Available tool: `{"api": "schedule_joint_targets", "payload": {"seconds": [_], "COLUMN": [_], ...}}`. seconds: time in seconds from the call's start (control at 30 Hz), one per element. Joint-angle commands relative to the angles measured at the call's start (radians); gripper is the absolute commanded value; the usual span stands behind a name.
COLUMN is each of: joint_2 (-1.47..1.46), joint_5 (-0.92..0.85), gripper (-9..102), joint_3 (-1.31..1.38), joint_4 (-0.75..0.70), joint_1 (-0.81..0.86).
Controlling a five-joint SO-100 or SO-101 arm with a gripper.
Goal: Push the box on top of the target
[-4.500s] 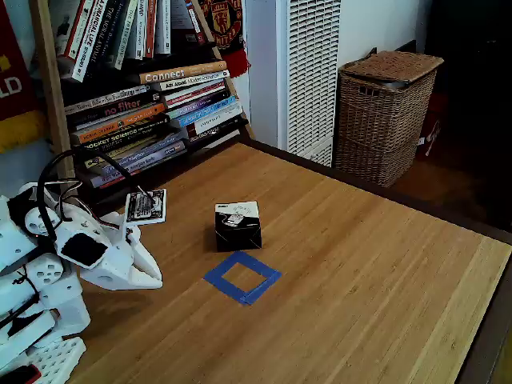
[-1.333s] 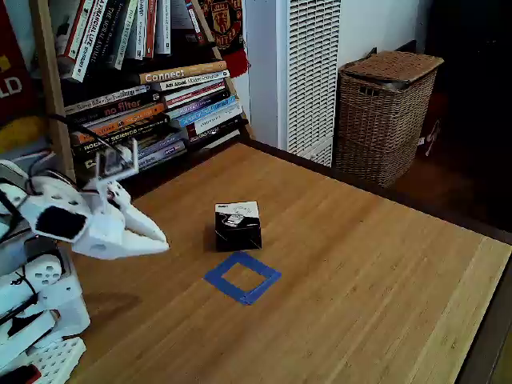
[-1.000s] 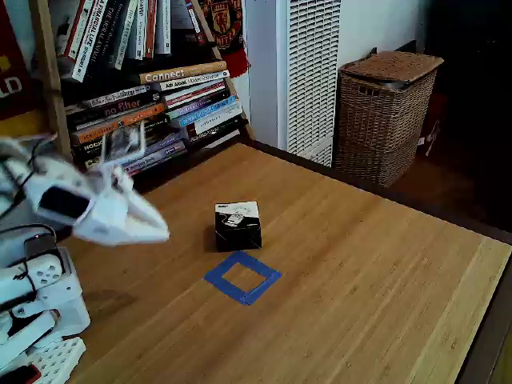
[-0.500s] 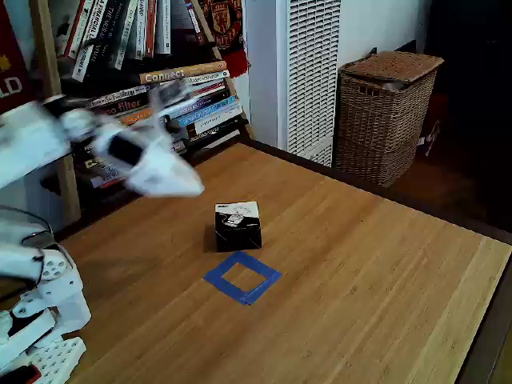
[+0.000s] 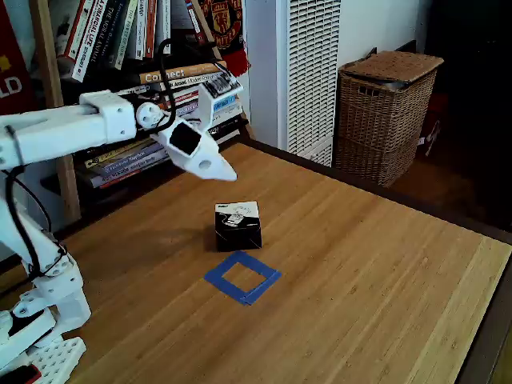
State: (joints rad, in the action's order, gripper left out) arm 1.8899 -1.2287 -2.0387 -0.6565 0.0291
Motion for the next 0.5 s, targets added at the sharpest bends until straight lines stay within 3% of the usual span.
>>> {"api": "schedule_joint_targets", "payload": {"seconds": [0.0, 0.47], "joint_2": [-0.012, -0.172], "joint_5": [-0.029, -0.196], "gripper": [0, 0], "joint_3": [0.052, 0.149], "joint_4": [0.04, 0.049], "joint_1": [0.003, -0.04]}}
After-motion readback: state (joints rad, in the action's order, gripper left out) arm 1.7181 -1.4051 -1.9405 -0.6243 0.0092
